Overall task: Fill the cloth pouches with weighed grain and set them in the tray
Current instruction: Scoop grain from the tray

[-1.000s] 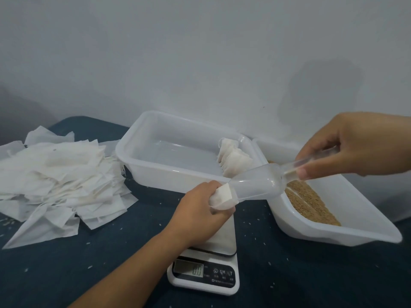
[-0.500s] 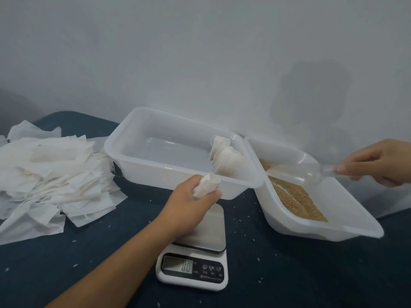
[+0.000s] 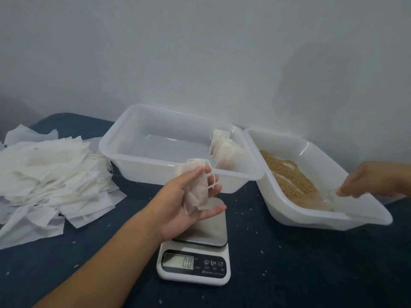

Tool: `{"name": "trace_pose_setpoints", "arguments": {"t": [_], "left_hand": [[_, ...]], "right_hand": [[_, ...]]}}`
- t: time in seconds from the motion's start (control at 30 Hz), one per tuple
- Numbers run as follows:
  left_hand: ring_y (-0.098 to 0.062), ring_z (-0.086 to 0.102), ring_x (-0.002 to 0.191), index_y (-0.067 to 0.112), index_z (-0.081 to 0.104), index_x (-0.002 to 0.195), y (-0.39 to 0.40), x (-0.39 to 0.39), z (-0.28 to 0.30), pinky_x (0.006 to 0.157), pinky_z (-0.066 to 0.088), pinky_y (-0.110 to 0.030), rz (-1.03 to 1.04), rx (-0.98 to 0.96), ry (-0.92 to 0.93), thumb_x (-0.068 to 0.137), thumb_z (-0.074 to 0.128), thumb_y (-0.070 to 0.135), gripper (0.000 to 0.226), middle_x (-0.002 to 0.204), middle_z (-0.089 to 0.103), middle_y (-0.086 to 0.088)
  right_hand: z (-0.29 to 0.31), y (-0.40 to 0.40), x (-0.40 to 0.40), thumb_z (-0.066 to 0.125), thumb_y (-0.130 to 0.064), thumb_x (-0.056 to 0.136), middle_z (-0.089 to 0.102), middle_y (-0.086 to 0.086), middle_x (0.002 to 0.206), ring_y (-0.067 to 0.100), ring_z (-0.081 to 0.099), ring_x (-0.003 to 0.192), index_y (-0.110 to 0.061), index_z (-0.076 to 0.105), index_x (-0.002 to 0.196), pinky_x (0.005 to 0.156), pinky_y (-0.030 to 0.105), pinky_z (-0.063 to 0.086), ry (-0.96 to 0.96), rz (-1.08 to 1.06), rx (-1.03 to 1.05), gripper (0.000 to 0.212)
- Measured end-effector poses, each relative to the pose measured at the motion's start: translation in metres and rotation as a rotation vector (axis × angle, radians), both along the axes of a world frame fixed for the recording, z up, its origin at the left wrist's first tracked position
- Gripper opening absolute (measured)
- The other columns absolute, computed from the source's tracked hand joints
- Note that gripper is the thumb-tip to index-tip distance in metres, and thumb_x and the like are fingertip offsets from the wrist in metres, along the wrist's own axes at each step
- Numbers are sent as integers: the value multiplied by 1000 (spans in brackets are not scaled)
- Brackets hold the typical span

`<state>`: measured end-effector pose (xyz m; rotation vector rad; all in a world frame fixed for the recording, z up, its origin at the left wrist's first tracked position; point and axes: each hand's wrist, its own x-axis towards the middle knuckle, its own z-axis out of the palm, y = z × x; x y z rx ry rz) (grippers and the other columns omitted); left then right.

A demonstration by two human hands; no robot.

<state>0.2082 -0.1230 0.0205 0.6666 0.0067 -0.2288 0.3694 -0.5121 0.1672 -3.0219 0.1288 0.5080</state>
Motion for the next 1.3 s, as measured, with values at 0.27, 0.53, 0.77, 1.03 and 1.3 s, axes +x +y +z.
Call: {"name": "trace_pose_setpoints", "arguments": {"t": [0.27, 0.53, 0.77, 1.03, 1.3], "left_hand": [[-19, 76, 101, 25, 83, 102, 0, -1, 0, 69, 62, -33, 52, 90, 65, 84, 71, 38, 26, 116, 77, -4], [-12, 71, 90, 25, 80, 106, -12, -3, -3, 70, 56, -26, 162, 436, 21, 71, 90, 37, 39, 102, 77, -1], [-8, 64, 84, 34, 77, 99, -13, 0, -11, 71, 51, -27, 233, 650, -37, 70, 83, 35, 30, 84, 72, 11], [-4, 54, 59, 26, 69, 92, -10, 6, -21, 58, 49, -23, 398, 1073, -144, 94, 64, 27, 5, 66, 60, 11], [9, 55, 61, 34, 63, 85, -10, 4, -19, 53, 40, -7, 462, 1143, -234, 89, 72, 23, 15, 68, 62, 27]], "right_hand": [[-48, 33, -7, 86, -68, 59, 80, 1, 84, 12, 33, 42, -30, 85, 83, 47, 24, 35, -44, -41, 336, 45], [-64, 34, -16, 80, -78, 41, 78, -16, 78, 10, 35, 44, -32, 82, 83, 45, 22, 38, -202, -131, 570, 62], [-62, 25, -30, 82, -51, 76, 76, 1, 100, 10, 33, 42, -30, 77, 95, 44, 22, 38, -327, -227, 745, 28], [-42, 40, -70, 77, -60, 73, 74, 6, 103, 9, 35, 48, -33, 83, 99, 54, 24, 45, -342, -111, 886, 38], [-14, 57, -113, 74, -91, 55, 39, 4, 51, 18, 36, 49, -42, 78, 114, 69, 15, 54, -103, 222, 753, 76]]}}
